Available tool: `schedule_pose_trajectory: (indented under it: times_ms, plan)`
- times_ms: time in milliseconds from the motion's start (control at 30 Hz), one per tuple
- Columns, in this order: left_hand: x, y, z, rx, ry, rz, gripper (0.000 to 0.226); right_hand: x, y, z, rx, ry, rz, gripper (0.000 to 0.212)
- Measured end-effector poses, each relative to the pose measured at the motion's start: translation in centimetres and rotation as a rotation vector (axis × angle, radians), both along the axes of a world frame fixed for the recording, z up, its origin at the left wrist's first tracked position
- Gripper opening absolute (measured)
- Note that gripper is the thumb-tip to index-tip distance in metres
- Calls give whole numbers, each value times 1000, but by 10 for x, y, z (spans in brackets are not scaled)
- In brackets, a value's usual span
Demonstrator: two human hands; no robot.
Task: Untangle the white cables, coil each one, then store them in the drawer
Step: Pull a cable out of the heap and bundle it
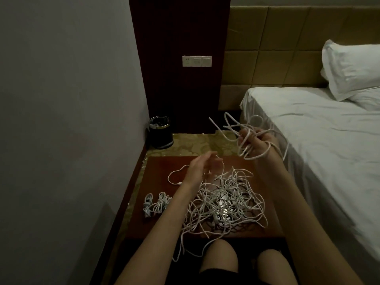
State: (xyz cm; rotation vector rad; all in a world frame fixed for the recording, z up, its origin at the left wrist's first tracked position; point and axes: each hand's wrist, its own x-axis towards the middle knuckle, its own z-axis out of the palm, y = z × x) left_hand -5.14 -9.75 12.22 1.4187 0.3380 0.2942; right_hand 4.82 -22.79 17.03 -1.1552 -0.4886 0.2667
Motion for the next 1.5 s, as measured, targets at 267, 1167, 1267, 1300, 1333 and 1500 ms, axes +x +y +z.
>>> schedule_pose_trajectory:
  times_ms: [267,1167,1267,1300,1333,1500]
  plan:
    - [-10,-2,20,-55,-21,12,24,-23,2,-25,-251,89,85,49]
    - [-116,-55,-26,-342,87,-332,23,-132,-50,-67,-648,-166,214,32]
    - [-126,-55,-24,-389,78,-333,26,-141,-45,-72,-611,-183,227,26]
    - [-128,-55,-25,-376,77,-324,27,-141,-46,-72,-618,-216,204,27]
    - [-131,-55,-25,-350,75,-309,29,-140,-50,-72,-632,-246,171,26]
    - [-138,-66,-32,-296,-5,-89,39,-142,-71,-55,-647,-290,121,17]
